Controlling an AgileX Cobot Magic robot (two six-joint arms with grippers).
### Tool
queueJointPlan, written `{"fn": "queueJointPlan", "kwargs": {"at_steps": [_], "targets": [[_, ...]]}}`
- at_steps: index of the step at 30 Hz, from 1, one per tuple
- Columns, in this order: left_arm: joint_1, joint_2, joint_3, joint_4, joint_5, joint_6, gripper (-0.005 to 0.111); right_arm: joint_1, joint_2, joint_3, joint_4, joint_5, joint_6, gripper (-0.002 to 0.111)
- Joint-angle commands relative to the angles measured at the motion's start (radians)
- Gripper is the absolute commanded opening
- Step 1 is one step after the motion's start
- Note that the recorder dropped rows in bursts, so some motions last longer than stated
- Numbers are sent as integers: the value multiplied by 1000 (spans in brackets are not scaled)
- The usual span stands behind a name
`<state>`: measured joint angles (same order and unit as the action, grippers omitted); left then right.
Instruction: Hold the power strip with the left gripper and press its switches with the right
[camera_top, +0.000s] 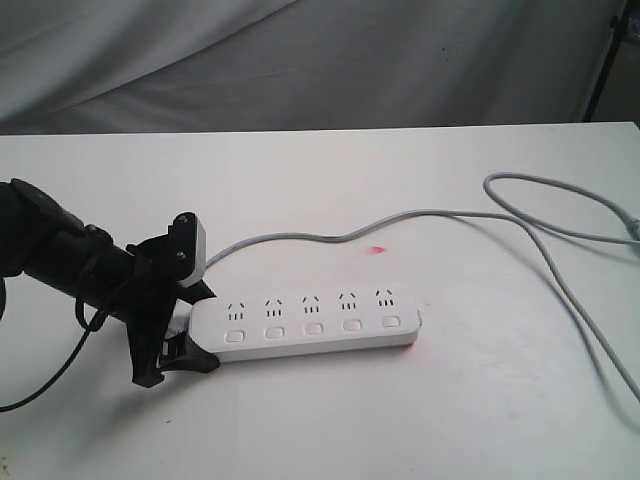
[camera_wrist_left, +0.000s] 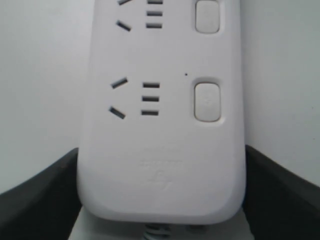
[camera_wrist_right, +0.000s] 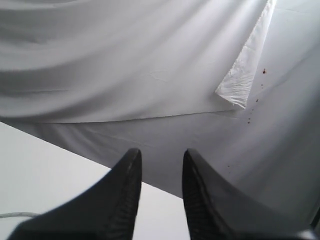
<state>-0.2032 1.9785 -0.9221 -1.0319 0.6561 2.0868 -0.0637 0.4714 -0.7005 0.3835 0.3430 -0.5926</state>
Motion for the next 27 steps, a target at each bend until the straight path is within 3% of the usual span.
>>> {"fn": "queueJointPlan", "kwargs": {"at_steps": [1,5,18,27], "targets": [[-7,1,-3,15,-27,8,0,-7,-70,5,-144,78,200,27],[-7,1,-3,15,-27,8,0,-7,-136,9,-186,144,231,27],[-7,1,-3,15,-27,8,0,-7,-277,195,-228,23,303,27],[-7,1,-3,15,-27,8,0,-7,-328,226,-378,77,503,27]]}}
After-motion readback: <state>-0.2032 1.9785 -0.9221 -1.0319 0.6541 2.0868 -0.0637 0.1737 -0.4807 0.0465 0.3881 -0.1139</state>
